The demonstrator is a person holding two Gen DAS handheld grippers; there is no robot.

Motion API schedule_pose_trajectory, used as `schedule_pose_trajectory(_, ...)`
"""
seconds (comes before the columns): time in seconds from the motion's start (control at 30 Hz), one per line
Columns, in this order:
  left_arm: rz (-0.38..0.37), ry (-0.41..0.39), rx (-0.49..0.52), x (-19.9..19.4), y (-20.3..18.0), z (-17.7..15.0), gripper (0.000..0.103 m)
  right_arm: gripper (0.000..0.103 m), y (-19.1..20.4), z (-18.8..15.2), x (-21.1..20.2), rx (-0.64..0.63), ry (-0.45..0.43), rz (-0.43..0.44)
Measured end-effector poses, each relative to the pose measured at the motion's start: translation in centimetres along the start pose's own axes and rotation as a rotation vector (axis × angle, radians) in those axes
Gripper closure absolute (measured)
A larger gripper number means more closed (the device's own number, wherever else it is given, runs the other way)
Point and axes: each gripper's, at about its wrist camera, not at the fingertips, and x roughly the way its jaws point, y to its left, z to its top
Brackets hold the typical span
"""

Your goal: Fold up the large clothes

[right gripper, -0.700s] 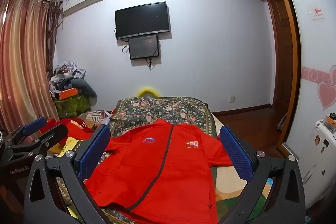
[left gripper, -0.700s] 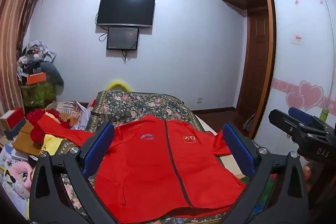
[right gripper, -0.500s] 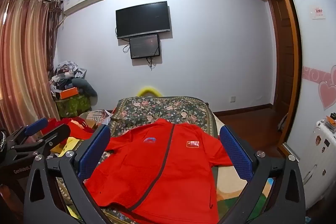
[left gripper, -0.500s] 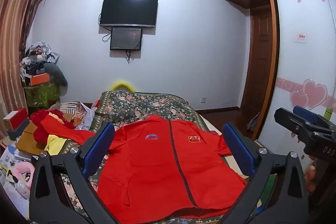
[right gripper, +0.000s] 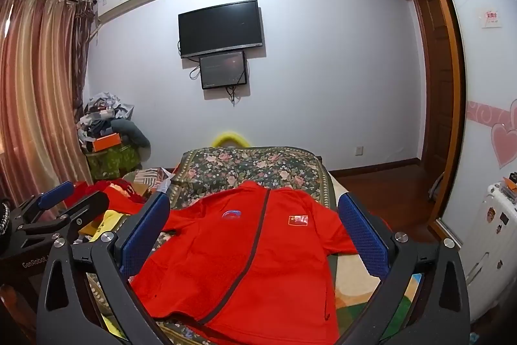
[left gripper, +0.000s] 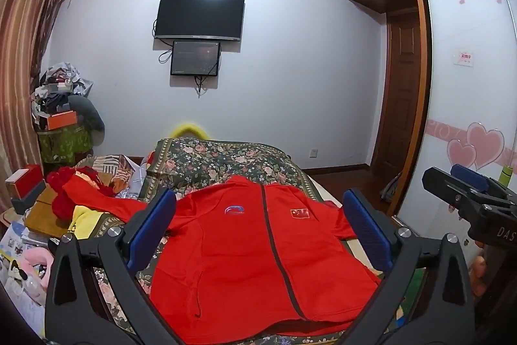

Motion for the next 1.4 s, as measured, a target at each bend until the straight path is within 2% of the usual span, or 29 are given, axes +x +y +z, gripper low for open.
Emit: schedule_pose_trajectory(1.4,0.005,0.006,-0.016,0.19,0.86,-0.43,0.0,0.0,-0.05,-0.49,0.64,0.004,0.007,0.003)
